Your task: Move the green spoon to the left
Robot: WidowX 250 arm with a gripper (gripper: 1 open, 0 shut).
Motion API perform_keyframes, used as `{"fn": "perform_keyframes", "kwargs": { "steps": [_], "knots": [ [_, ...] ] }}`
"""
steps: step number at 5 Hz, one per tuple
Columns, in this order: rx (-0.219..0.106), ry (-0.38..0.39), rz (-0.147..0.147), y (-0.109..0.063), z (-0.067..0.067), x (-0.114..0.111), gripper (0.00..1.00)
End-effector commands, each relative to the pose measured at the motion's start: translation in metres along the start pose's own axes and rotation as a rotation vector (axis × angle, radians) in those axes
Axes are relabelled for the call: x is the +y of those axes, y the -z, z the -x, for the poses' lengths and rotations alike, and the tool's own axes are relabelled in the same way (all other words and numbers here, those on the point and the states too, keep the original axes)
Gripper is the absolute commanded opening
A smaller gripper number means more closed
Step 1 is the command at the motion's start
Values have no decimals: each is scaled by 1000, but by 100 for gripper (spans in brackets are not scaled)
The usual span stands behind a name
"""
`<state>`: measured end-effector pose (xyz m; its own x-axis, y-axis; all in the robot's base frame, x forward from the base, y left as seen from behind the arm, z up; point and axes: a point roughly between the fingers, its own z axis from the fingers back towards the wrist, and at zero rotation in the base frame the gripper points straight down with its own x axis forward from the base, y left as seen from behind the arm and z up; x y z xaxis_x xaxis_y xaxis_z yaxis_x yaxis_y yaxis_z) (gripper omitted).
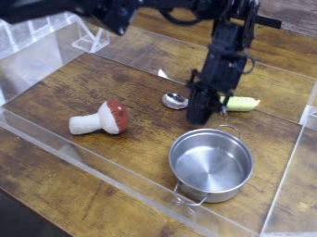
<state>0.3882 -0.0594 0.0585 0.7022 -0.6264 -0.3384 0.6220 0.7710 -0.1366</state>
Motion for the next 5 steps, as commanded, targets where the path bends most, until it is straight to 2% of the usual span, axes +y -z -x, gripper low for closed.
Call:
{"fn": "perform_keyframes", "kwargs": {
  "steps": [1,2,3,4,5],
  "knots": [
    [-70,-7,-116,-71,27,1,0],
    [-46,-18,-170,-95,40,8,0],
    [-56,64,-185,-78,37,12,100],
    [-65,115,-194,-64,34,16,100],
    [-55,61,-213,-77,52,18,0]
  ]
}}
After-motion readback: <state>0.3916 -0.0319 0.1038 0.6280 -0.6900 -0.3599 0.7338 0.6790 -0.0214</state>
